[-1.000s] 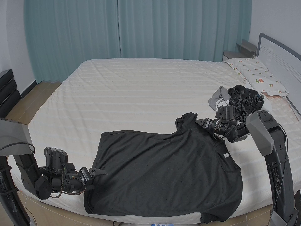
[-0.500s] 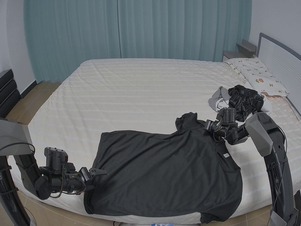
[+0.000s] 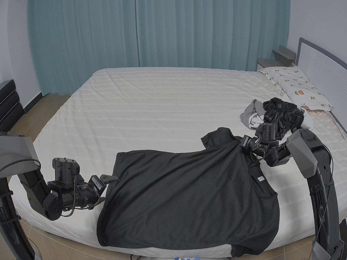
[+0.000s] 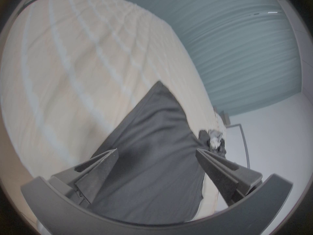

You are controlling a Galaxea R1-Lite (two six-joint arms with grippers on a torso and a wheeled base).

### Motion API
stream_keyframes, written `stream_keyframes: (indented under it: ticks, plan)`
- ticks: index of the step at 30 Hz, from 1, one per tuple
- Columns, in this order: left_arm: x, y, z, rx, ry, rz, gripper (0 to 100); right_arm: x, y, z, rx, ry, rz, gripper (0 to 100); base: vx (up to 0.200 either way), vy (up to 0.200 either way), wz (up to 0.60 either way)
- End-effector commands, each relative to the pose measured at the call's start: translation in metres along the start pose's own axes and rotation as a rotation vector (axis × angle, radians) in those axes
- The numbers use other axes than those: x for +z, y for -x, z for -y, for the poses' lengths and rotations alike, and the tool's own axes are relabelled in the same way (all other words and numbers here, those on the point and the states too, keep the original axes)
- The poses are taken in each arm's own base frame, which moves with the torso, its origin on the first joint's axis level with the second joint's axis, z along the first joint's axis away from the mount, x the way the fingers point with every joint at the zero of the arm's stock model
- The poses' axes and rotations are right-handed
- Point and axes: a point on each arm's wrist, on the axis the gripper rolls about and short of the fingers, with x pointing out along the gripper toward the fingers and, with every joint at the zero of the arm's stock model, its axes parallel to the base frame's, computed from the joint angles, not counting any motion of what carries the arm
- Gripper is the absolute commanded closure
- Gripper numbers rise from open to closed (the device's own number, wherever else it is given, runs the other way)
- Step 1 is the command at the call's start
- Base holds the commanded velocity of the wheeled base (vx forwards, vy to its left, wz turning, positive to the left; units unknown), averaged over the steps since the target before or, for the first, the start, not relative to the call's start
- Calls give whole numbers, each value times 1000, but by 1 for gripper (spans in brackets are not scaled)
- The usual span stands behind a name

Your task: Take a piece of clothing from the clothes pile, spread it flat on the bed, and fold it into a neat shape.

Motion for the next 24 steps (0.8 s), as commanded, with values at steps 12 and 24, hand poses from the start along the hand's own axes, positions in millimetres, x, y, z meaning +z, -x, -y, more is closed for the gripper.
stream_keyframes:
  ticks: [12,24]
  plan:
    - [58,-104,42,-25,-113,108,0,-5,23,-4,-20,-7,19,100,0,0,0]
    - [73,-167,34,-22,-152,186,0,-10,20,-4,-16,-5,21,100,0,0,0]
